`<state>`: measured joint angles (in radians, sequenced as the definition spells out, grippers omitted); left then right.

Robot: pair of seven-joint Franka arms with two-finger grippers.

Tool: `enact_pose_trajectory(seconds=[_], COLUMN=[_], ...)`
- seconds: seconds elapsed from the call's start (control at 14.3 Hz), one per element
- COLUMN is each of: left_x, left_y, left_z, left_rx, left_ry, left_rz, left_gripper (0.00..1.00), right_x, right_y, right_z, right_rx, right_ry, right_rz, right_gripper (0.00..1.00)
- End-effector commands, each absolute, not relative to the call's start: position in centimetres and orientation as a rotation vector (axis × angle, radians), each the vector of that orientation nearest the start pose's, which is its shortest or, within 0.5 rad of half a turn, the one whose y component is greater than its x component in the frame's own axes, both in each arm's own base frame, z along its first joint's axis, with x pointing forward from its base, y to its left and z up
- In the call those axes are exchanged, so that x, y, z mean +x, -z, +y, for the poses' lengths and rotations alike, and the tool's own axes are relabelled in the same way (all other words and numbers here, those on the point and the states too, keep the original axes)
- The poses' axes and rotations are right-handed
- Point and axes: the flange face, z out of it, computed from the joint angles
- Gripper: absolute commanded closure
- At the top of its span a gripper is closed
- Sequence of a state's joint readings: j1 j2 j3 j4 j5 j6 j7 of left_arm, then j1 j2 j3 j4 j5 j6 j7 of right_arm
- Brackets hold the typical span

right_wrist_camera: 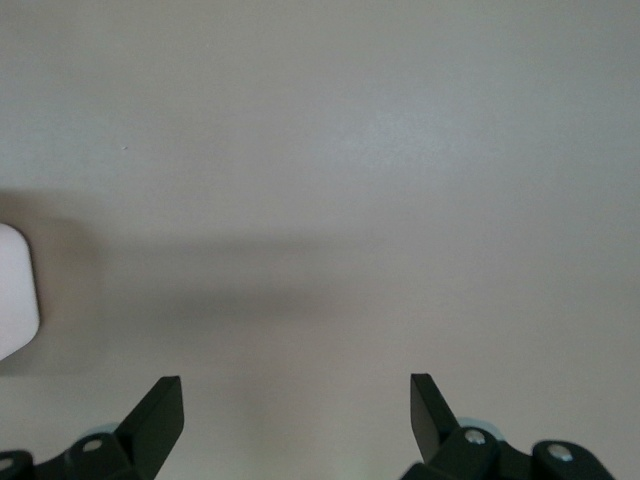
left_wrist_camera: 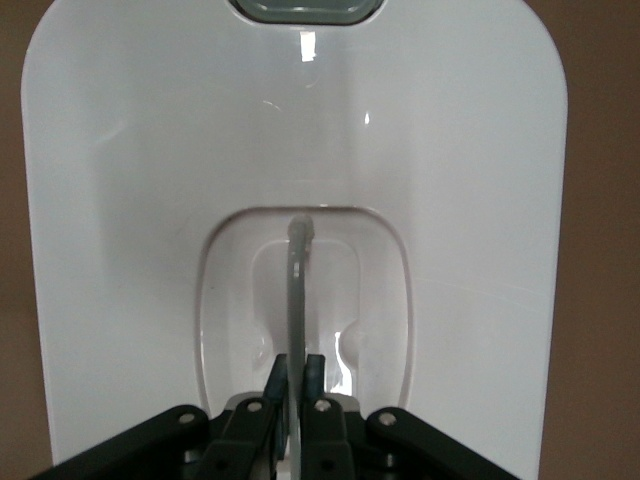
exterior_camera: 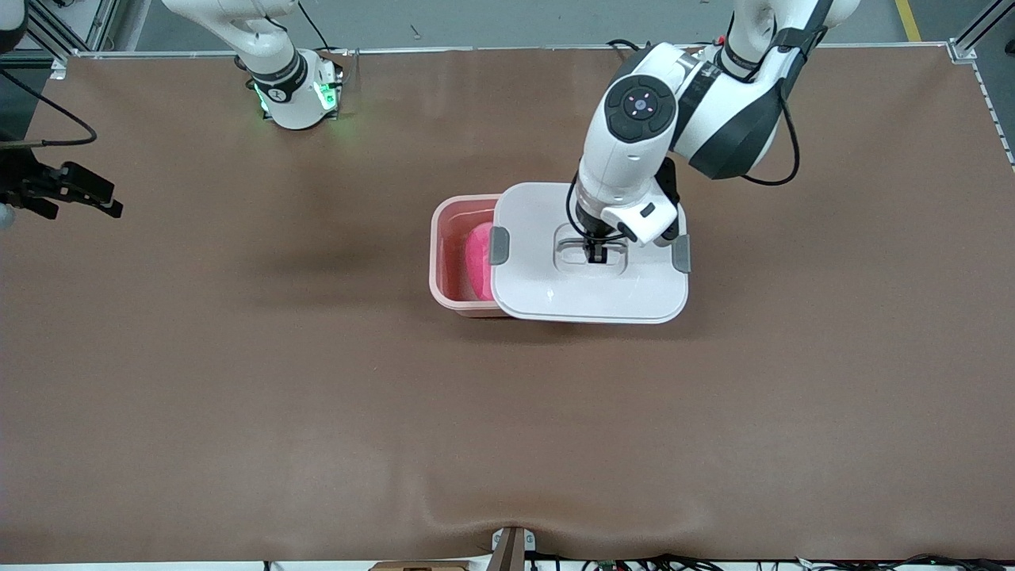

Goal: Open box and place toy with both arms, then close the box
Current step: 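Lower the lid onto the box and press it down with the left gripper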

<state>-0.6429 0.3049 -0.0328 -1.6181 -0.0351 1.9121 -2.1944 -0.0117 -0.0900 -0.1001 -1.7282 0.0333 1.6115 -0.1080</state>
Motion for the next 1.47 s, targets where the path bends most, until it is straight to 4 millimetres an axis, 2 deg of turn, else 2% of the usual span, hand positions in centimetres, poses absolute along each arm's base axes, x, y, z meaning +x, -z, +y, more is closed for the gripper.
enact_pose_trajectory(seconds=[0.0, 0.21, 0.35, 0.56, 0.7, 0.84, 1.05, 1.19, 1.4], left_x=[50.5, 50.2, 49.4, 49.5, 48.1, 48.5, 48.3, 48.3, 47.0], left_y=[-43.9, -42.4, -42.3, -41.7, -40.3, -39.6, -39.8, -39.1, -38.0], left_z=[-42.6, -43.8, -45.6, -47.0, -49.9, -50.7, -51.3, -51.6, -53.1], left_rx=[-2.225, -2.212, -2.217, -2.178, -2.205, -2.182, -2.191, -2.172, -2.188], left_ry=[-0.069, -0.074, -0.07, -0.079, -0.073, -0.075, -0.079, -0.076, -0.044], left_rz=[-2.227, -2.221, -2.251, -2.299, -2.261, -2.291, -2.317, -2.331, -2.315], left_gripper=[1.0, 1.0, 1.0, 1.0, 1.0, 1.0, 1.0, 1.0, 1.0], right_x=[53.8, 54.6, 54.7, 54.5, 54.3, 53.9, 53.8, 53.7, 53.8], right_y=[-62.5, -63.5, -63.5, -63.8, -63.8, -63.5, -63.6, -63.5, -63.6], right_z=[-5.7, -5.6, -5.1, -5.1, -5.8, -5.1, -6.2, -6.6, -5.8], right_rx=[-3.068, -3.072, -3.081, -3.088, -3.086, -3.08, -3.066, -3.065, -3.068], right_ry=[-0.08, -0.114, -0.119, -0.111, -0.119, -0.178, -0.173, -0.182, -0.182], right_rz=[0.029, 0.013, -0.007, 0.0, 0.005, -0.01, 0.046, 0.139, 0.214], right_gripper=[0.0, 0.0, 0.0, 0.0, 0.0, 0.0, 0.0, 0.0, 0.0])
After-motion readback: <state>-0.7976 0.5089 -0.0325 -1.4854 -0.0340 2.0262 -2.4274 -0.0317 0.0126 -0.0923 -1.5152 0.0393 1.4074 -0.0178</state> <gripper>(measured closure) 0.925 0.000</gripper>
